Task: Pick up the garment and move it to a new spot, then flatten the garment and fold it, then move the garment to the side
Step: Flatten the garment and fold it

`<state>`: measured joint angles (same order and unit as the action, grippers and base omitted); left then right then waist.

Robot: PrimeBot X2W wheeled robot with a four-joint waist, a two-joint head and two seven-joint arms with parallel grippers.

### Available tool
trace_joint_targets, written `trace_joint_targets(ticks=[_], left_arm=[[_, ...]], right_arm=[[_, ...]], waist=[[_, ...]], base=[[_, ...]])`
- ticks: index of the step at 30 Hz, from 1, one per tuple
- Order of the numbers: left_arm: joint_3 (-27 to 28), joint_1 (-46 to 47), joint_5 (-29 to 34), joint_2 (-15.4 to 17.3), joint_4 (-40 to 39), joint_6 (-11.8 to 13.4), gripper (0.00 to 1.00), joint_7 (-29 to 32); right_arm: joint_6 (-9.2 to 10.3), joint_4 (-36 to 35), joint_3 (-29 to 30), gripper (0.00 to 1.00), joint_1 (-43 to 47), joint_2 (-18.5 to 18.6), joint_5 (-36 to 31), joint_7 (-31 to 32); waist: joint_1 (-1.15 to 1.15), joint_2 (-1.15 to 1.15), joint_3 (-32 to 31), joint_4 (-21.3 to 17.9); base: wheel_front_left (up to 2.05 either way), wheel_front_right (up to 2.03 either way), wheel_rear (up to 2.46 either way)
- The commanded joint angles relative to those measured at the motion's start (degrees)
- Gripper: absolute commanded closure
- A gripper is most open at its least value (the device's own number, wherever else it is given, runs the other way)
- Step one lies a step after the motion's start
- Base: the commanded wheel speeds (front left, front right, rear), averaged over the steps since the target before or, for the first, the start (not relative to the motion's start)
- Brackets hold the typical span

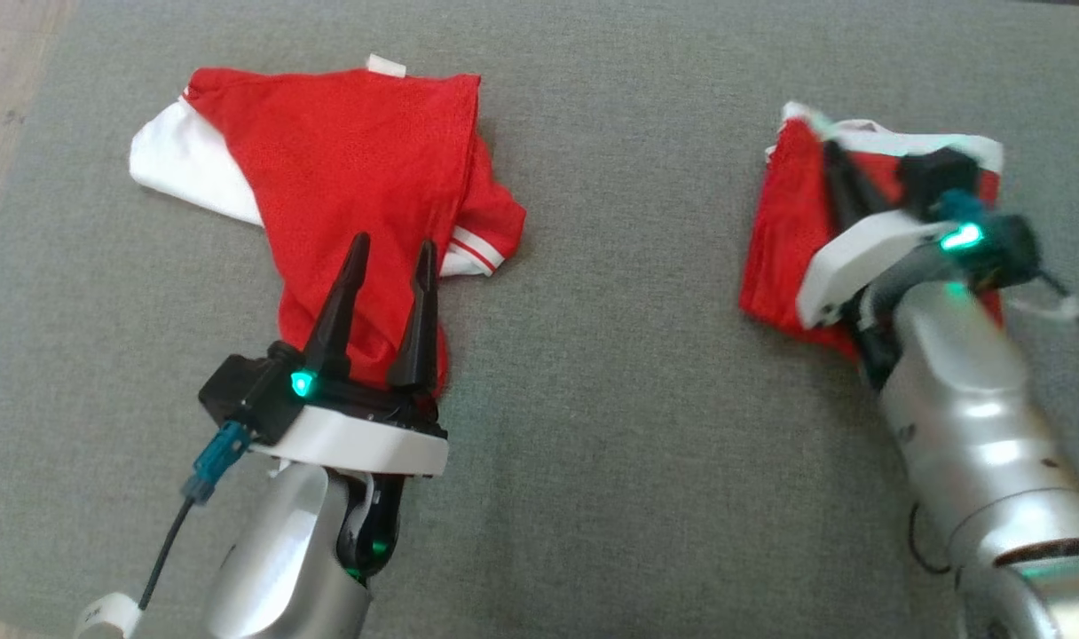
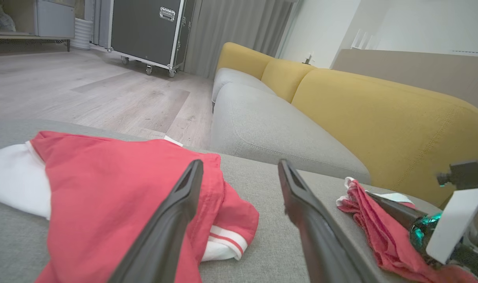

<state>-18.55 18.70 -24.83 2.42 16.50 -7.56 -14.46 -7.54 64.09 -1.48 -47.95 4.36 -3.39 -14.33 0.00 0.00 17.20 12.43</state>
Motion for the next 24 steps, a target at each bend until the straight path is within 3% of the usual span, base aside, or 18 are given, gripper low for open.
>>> trace_joint_targets(ticks=[1,6,10,17,24], left_arm=[[1.5,1.7,-0.6,0.5,-1.6,0.1,0.0,-0.5],[1.9,1.4,-0.6,0.5,-1.3,0.1,0.0,-0.5],[3.0,1.0,-0.3,0.5,-1.2,0.1,0.0,-0.5],[5.1,-0.7,0.1,0.5,-1.8,0.1,0.0,-0.5],[6.2,-2.6,0.2,0.5,-2.3,0.1,0.0,-0.5]], right_arm=[[0.05,-0.2,-3.1,1.0,-0.9,-1.4,1.2,-0.6],[0.05,3.2,-13.9,1.0,0.5,-1.5,9.6,2.1],[0.05,2.7,-17.1,1.0,0.4,-1.5,14.0,1.8],[0.05,0.3,-13.3,1.0,-0.4,-1.1,15.2,-0.6],[0.05,-11.9,-6.0,1.0,6.6,1.8,11.0,-0.6]], waist=[[0.0,0.0,-0.2,0.1],[0.0,0.0,-0.9,-0.2],[0.0,0.0,-2.1,-1.5],[0.0,0.0,-5.9,-5.5],[0.0,0.0,-9.8,-9.5]], base=[[0.0,0.0,0.0],[0.0,0.0,0.0],[0.0,0.0,0.0],[0.0,0.0,0.0],[0.0,0.0,0.0]])
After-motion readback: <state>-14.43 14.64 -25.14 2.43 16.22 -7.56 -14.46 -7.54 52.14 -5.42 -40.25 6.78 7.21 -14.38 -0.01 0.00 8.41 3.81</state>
